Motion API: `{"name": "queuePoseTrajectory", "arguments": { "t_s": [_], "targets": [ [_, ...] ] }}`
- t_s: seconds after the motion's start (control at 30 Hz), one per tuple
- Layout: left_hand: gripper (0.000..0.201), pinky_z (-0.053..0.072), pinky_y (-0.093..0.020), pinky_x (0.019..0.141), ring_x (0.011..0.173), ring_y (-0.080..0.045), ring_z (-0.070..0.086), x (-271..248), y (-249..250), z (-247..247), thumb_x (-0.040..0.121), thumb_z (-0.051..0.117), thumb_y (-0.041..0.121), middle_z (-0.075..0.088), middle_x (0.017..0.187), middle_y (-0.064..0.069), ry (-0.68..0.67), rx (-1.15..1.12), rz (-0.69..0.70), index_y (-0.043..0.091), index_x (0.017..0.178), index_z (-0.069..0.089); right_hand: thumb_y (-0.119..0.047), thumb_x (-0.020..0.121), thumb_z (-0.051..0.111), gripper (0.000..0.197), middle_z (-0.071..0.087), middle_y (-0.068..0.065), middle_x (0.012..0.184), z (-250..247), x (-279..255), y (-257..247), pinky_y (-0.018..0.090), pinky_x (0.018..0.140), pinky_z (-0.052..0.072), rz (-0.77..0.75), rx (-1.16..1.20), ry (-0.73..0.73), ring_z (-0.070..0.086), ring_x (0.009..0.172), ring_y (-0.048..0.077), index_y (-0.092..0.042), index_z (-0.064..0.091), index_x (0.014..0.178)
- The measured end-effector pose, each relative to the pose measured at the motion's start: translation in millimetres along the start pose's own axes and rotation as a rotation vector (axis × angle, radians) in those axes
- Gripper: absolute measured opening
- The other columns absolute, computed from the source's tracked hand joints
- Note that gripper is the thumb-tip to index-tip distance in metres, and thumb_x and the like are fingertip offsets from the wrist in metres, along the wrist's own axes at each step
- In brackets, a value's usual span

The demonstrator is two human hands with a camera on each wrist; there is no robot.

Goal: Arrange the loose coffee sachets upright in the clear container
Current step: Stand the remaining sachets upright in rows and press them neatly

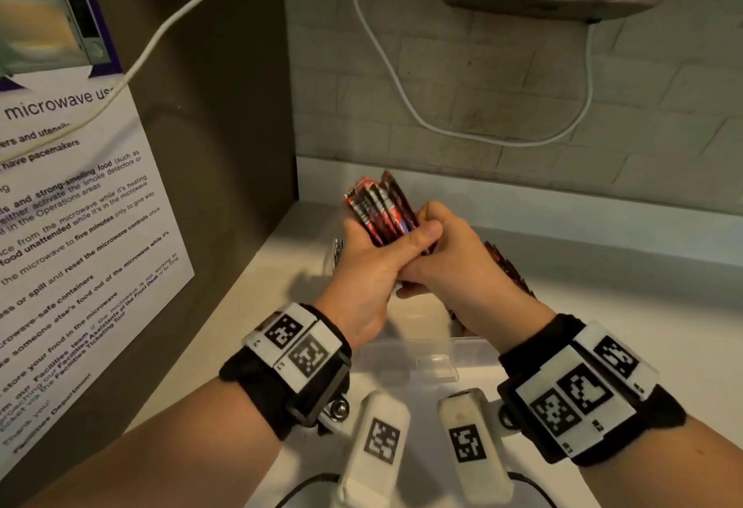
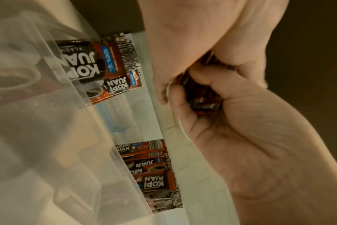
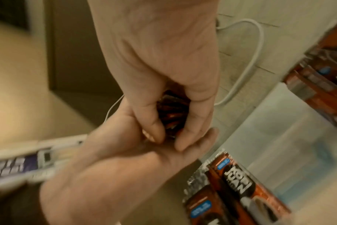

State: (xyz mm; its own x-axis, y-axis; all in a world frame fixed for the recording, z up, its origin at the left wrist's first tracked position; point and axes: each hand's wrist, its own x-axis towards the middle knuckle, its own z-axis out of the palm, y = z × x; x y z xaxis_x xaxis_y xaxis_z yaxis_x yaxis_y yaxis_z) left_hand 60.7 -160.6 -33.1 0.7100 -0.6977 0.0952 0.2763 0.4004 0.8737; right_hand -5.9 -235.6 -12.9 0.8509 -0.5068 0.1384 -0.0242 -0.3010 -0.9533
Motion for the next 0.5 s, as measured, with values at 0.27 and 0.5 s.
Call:
{"name": "queuePoseTrajectory", "arguments": {
  "t_s": [0.27, 0.5],
  "targets": [
    [0.024, 0.054, -0.054, 0.078, 0.088, -0.023, 0.07, 7, 15, -21, 0.091, 0.055, 0.019, 0.072, 0.101, -0.009, -0.108, -0.054, -0.179, 0.011, 0.109, 0.069, -0.005, 0.083, 0.069, 0.016, 0.057, 0.008, 0.082, -9, -2, -4, 0.027, 0.051, 0.053, 0.071, 0.092, -0.043, 0.06, 0.064, 0.012, -0.007, 0.055, 0.09],
    [0.025, 0.056, -0.058, 0.076, 0.088, -0.034, 0.071, 6, 16, -27, 0.078, 0.065, 0.022, 0.072, 0.105, -0.017, -0.105, -0.106, -0.206, 0.013, 0.101, 0.07, -0.008, 0.077, 0.076, 0.012, 0.066, 0.005, 0.07, -13, 5, 1, 0.024, 0.043, 0.049, 0.082, -0.013, 0.172, 0.065, 0.059, 0.016, -0.01, 0.065, 0.082]
  ]
}}
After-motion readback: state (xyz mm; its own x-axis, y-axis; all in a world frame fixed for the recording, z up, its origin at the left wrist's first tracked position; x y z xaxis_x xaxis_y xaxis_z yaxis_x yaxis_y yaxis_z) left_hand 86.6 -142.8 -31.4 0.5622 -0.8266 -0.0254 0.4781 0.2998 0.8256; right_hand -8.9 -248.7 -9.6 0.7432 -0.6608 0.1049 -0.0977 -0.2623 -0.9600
